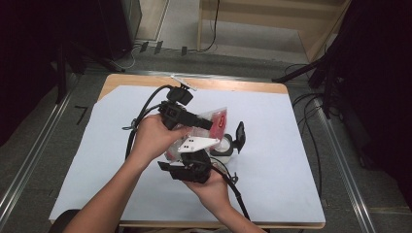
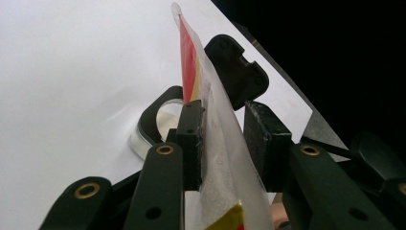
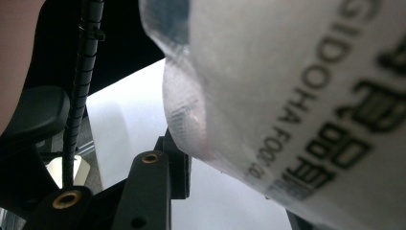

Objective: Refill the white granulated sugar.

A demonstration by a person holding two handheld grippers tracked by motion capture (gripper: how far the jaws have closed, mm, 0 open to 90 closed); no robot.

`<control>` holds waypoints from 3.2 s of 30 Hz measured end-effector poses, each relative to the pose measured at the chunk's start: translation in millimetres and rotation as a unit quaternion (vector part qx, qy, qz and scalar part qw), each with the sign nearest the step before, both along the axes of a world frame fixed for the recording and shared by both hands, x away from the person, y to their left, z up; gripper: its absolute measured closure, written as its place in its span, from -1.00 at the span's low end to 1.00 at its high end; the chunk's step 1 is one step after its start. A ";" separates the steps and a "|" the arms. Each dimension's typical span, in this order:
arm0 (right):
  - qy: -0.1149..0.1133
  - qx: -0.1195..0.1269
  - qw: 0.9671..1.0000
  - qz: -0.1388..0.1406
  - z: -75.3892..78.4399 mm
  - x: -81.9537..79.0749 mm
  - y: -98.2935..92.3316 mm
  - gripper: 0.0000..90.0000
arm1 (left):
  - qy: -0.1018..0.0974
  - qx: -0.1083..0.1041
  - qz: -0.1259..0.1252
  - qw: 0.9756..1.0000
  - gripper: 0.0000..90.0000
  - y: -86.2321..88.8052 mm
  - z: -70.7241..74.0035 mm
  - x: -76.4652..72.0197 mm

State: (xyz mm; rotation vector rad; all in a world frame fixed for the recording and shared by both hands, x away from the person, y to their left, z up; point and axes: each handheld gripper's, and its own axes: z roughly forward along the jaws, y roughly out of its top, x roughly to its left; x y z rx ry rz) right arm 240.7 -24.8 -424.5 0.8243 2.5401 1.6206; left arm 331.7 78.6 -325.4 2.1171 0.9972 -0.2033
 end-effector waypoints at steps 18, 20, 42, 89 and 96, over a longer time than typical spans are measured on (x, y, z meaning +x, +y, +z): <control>0.002 -0.001 1.000 0.003 0.5 -0.8 0.9 0.42 | 0.000 -0.007 0.000 1.000 0.53 1.0 -1.3 -1.3; 0.005 -0.002 1.000 0.004 1.1 -0.3 0.6 0.42 | 0.001 -0.009 0.004 1.000 0.52 1.3 -1.7 -0.5; 0.005 -0.002 1.000 0.007 1.2 -0.2 0.6 0.42 | -0.004 0.001 0.001 1.000 0.57 0.8 -1.2 -2.1; 0.020 0.007 1.000 0.003 4.1 3.5 -2.2 0.41 | -0.016 0.007 0.000 1.000 0.65 -3.2 2.1 3.7; 0.023 0.005 1.000 0.007 4.8 4.5 -2.2 0.41 | -0.019 0.006 -0.001 1.000 0.65 -3.0 2.4 4.0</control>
